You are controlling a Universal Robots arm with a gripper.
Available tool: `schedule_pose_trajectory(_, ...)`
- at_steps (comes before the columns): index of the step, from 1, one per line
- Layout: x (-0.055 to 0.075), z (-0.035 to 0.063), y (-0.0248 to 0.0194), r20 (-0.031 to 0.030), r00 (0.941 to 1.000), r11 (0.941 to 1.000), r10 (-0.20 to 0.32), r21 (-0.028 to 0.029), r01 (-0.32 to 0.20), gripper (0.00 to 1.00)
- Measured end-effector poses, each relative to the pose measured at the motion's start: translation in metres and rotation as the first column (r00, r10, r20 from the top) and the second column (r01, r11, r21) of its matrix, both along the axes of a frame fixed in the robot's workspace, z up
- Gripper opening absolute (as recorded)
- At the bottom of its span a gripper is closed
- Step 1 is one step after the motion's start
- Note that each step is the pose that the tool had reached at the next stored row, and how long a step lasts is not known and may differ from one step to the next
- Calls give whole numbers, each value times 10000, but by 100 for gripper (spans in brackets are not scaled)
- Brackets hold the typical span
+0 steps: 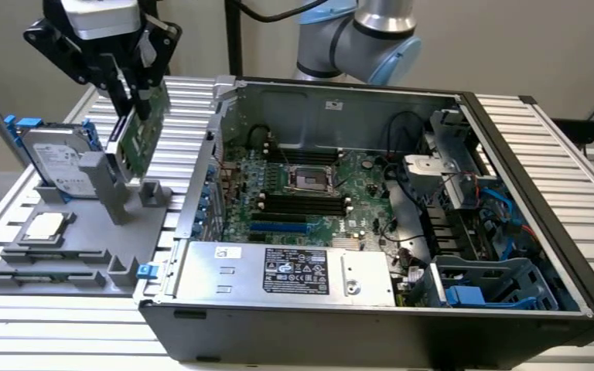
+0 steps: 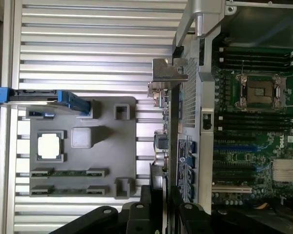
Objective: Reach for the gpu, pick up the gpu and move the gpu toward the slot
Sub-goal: 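Pick up the gpu and move the gpu toward the slot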
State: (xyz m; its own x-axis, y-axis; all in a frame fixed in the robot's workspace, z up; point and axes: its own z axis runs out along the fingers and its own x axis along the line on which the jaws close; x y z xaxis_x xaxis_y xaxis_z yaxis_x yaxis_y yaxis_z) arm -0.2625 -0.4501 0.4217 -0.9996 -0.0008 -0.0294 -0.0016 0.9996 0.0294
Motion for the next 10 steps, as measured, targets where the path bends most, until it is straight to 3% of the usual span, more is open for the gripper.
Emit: schedule_pose_trajectory(10, 243, 88, 46, -71, 10000, 10000, 0, 38, 1, 26)
